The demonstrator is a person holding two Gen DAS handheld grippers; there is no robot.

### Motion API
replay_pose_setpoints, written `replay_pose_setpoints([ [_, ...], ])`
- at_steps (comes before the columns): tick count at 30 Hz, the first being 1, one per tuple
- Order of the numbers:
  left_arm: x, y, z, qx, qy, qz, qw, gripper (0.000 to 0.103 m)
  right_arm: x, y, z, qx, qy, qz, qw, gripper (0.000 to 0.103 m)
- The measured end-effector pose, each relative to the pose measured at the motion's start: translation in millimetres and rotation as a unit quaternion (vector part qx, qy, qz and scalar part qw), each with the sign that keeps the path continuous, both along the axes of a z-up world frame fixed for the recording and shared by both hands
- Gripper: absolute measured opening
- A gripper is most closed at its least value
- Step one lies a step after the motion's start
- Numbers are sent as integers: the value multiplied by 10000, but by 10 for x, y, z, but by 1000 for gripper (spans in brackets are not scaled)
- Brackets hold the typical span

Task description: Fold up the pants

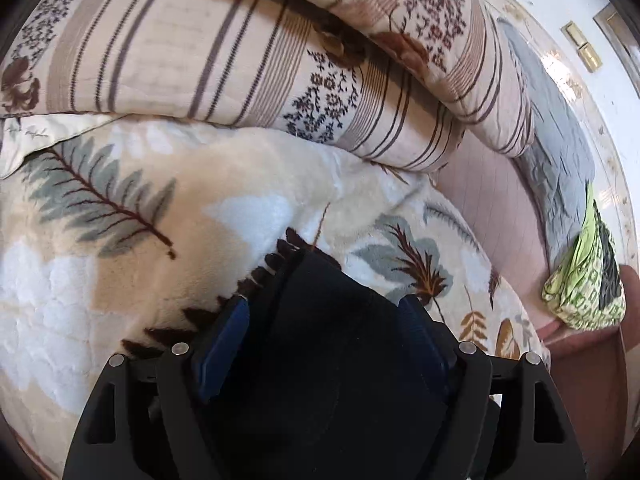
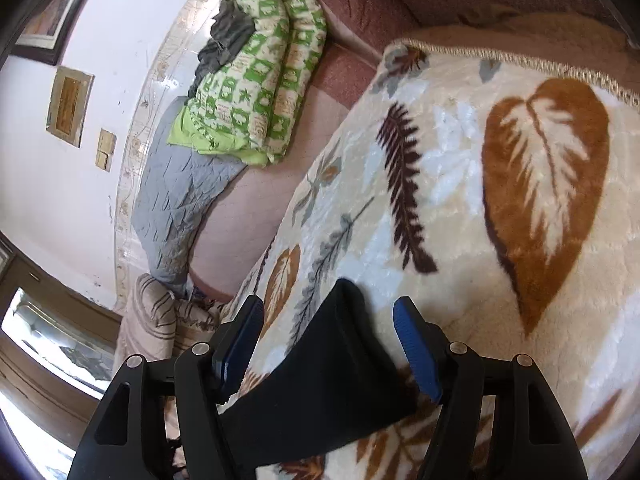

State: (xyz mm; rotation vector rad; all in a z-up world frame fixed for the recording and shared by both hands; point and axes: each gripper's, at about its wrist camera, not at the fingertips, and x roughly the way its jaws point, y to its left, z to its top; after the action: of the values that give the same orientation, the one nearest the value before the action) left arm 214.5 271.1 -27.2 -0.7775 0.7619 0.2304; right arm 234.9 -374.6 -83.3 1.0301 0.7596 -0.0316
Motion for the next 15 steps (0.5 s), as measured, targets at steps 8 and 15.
replay_pose_setpoints([
  [8, -257, -413, 294, 571, -183, -457, 9972, 77, 27, 415, 446, -1087, -236, 1164, 9870, 70],
  [15, 29, -1019, -106, 1748, 1396, -1530, 9626, 81, 252, 1159, 117, -1903, 585, 2646, 9436, 68],
])
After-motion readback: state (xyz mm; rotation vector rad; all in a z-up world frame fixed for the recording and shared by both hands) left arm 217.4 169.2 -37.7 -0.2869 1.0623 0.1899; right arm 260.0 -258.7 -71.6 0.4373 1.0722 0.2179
